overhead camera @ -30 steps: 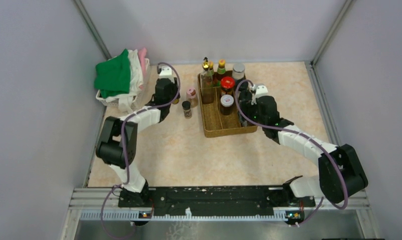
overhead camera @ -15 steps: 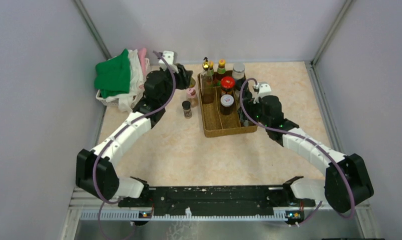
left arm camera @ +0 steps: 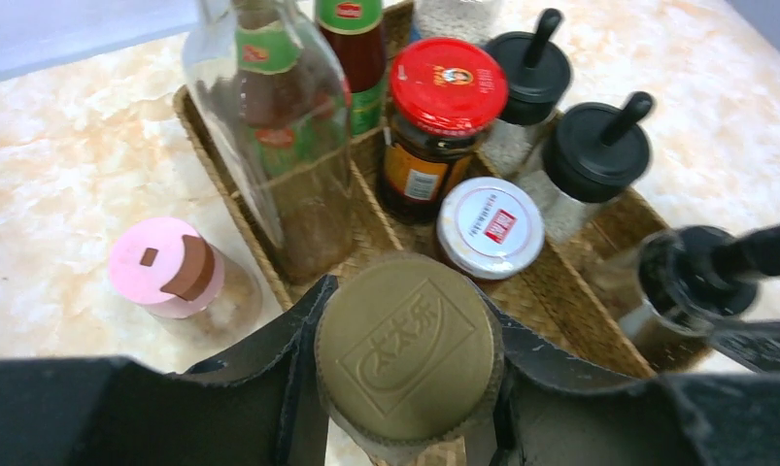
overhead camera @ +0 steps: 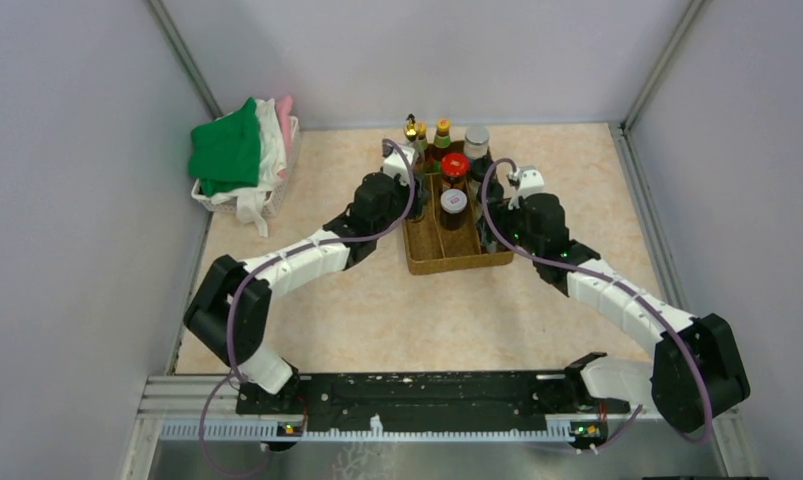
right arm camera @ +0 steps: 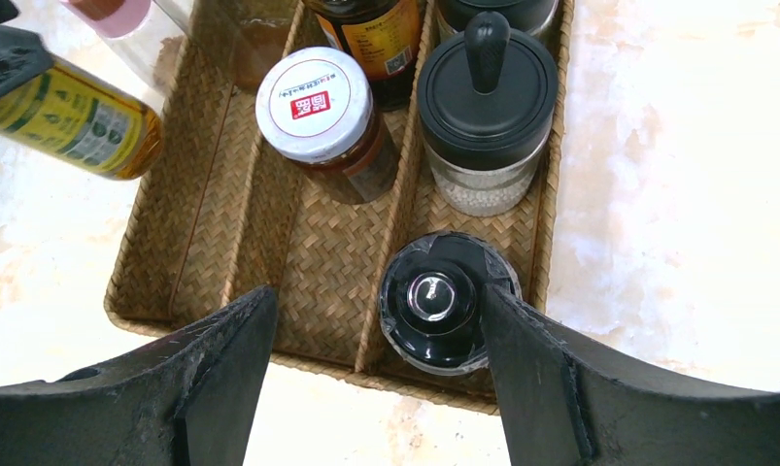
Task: Organize the condiment bottles
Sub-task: Place the bottle in the storage box.
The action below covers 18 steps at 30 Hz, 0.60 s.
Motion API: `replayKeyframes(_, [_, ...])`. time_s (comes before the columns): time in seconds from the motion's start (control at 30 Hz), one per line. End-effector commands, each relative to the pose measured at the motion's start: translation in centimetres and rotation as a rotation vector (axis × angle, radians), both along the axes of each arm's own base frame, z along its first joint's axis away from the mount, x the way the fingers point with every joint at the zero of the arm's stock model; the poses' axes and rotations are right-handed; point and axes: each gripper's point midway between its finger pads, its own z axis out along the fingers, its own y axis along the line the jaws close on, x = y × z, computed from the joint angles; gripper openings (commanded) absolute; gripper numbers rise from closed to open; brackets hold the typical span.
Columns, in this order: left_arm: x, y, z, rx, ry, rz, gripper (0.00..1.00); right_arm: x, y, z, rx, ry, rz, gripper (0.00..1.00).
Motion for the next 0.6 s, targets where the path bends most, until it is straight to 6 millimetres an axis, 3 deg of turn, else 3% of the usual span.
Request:
replayKeyframes(0.0, [2.5, 0.0, 3.2, -0.084, -0.168, 0.084, 0.00, 0.2, 0.0, 1.2, 0.004, -0.042, 0.003, 0.76])
replayKeyframes(0.27, [5.1, -1.7, 0.6, -0.056, -0.194, 0.087, 0.00, 0.6, -0.1, 0.8, -0.016, -0.039, 0.004, 0.76])
replayKeyframes(0.57, [6.8, -1.8, -1.6, -0.034, -0.205, 0.137, 0.00, 0.8, 0.1, -0.3, -0.029, -0.020, 0.016, 0.76])
